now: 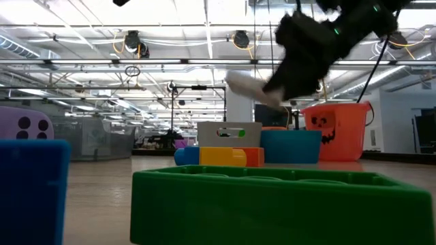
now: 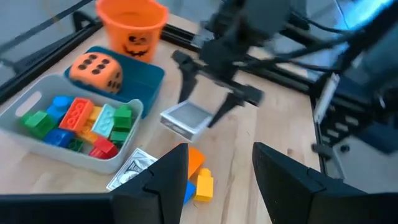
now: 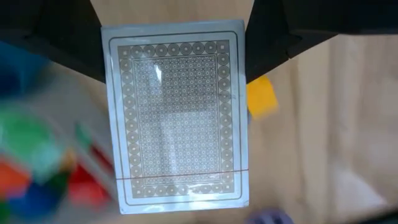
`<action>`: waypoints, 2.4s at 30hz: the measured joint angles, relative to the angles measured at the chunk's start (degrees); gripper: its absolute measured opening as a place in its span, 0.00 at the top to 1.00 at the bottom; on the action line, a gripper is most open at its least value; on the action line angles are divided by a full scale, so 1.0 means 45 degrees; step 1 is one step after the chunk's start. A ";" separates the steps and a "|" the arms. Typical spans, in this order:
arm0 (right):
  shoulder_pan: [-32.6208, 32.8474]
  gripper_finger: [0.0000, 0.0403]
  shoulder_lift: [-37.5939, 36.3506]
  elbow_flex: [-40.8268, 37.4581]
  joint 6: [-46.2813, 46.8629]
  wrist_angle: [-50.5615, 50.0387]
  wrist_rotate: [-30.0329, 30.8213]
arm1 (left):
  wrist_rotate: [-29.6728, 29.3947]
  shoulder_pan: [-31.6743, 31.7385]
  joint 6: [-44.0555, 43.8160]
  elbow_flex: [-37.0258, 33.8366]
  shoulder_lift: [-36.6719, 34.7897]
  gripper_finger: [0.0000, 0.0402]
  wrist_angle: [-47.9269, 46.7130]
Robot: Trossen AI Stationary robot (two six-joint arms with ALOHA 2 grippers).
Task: Pick & Place Toys
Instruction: Put the brown deck of cards into the black bin
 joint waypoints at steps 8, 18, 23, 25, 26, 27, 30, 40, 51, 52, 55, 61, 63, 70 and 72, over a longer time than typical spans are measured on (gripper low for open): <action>-0.0044 0.22 -0.0005 0.3057 -0.3892 -0.0285 0.1509 | 0.0829 0.1973 -0.2992 0.0000 0.0294 0.54 0.0002; -0.0410 0.22 -0.0010 0.4262 -0.5736 -0.0557 0.2436 | 0.1642 0.3492 -0.3963 0.0000 0.1894 0.54 0.1784; -0.0554 0.23 -0.0010 0.4262 -0.5132 -0.1024 0.2654 | 0.2710 0.3649 -0.3425 -0.0010 0.2234 0.54 0.3679; -0.0559 0.24 -0.0010 0.4262 -0.5010 -0.1084 0.2959 | 0.3039 0.3664 -0.3298 -0.0010 0.2234 0.54 0.3927; -0.0566 0.24 -0.0010 0.4262 -0.5037 -0.1080 0.3087 | 0.3100 0.3664 -0.3268 -0.0010 0.2234 0.54 0.4053; -0.0571 0.24 -0.0010 0.4262 -0.5189 -0.1072 0.3103 | 0.3105 0.3664 -0.3267 -0.0010 0.2234 0.54 0.4078; -0.0569 0.23 -0.0010 0.4262 -0.5543 -0.1053 0.3085 | 0.3103 0.3669 -0.3281 -0.0010 0.2239 0.54 0.4041; -0.0569 0.23 -0.0005 0.4214 -0.5522 -0.1586 0.3206 | 0.2943 0.3688 -0.3706 0.0010 0.3303 0.54 0.4341; -0.0534 0.23 -0.0019 0.4277 -0.4880 -0.1904 0.3392 | 0.2386 0.3870 -0.3571 0.0005 0.3422 0.54 0.3920; -0.0534 0.23 -0.0019 0.4274 -0.4964 -0.1856 0.3393 | 0.2370 0.3889 -0.3607 0.0005 0.3418 0.54 0.3920; -0.0534 0.24 -0.0019 0.4266 -0.5165 -0.1742 0.3390 | 0.2333 0.3907 -0.3607 0.0005 0.3400 0.54 0.3905; -0.0530 0.23 -0.0019 0.4262 -0.5980 -0.1594 0.3321 | 0.2782 0.3930 -0.3754 0.0006 0.3468 0.54 0.3995; -0.0529 0.23 -0.0019 0.4262 -0.6281 -0.1605 0.3290 | 0.2974 0.3926 -0.4041 0.0010 0.3638 0.54 0.4020; -0.0525 0.23 -0.0005 0.4248 -0.6599 -0.1812 0.3251 | 0.3716 0.3931 -0.4387 0.0010 0.4209 0.54 0.4165; -0.0525 0.22 -0.0005 0.4248 -0.6604 -0.1920 0.3259 | 0.3788 0.3931 -0.4399 0.0010 0.4250 0.54 0.4185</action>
